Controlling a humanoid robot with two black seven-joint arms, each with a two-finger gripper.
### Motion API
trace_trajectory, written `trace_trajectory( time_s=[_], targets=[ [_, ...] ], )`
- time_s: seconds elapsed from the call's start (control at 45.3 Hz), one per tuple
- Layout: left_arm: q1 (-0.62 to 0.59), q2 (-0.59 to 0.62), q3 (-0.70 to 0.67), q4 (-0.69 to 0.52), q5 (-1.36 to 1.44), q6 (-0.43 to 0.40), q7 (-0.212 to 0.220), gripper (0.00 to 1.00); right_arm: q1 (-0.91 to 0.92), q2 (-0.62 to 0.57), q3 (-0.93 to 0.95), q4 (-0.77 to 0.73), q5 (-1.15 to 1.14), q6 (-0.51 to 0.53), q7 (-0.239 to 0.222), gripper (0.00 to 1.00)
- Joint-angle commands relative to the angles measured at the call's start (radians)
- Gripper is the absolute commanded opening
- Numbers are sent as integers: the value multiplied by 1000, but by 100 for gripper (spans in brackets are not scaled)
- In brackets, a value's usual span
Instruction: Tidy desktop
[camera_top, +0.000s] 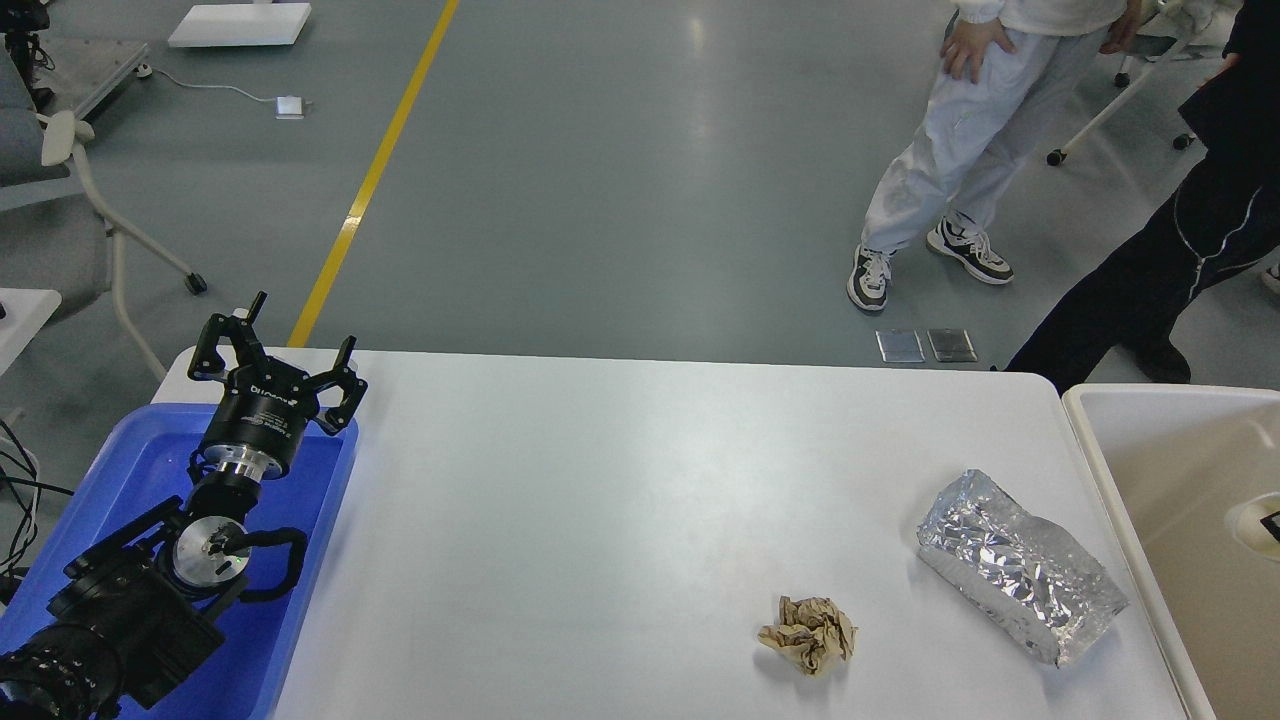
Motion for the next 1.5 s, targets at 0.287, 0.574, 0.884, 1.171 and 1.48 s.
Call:
trace_trajectory(
  time_s=[0.287,0.574,0.884,1.171,1.48],
  targets=[
    [0,0,0,0,0,0,0,100,74,-5,95,11,3,-50,0,100],
    [0,0,0,0,0,0,0,100,190,-27,338,99,3,-50,5,100],
    [0,0,0,0,0,0,0,100,314,-177,504,362,4,-53,10,100],
    [0,0,0,0,0,0,0,100,255,-242,1035,741,-9,-14,11,100],
    [0,0,0,0,0,0,0,100,126,-193,1213,861,-19,69,313,100]
  ],
)
